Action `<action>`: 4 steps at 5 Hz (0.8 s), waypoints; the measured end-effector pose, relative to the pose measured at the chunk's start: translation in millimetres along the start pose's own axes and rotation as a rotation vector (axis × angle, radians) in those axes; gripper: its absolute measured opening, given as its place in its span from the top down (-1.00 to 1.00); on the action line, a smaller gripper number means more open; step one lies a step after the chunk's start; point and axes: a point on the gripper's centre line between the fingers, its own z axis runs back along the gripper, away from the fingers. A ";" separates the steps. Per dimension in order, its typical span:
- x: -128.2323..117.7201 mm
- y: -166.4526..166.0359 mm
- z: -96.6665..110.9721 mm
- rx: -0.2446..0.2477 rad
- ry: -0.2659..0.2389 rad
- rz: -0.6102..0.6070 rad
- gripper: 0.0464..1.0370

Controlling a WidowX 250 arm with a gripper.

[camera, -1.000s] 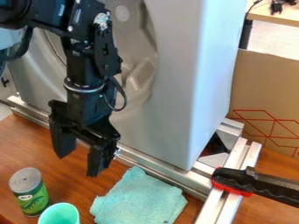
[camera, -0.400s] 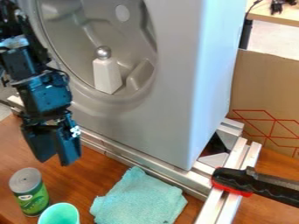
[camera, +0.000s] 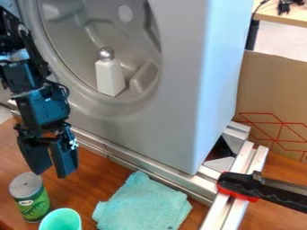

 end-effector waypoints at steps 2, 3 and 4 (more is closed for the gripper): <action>-0.4 3.8 -13.7 -0.016 0.037 0.018 -0.93; -0.3 7.5 -21.2 -0.023 0.057 0.027 -0.93; -0.8 9.0 -25.0 -0.056 0.058 0.025 -0.93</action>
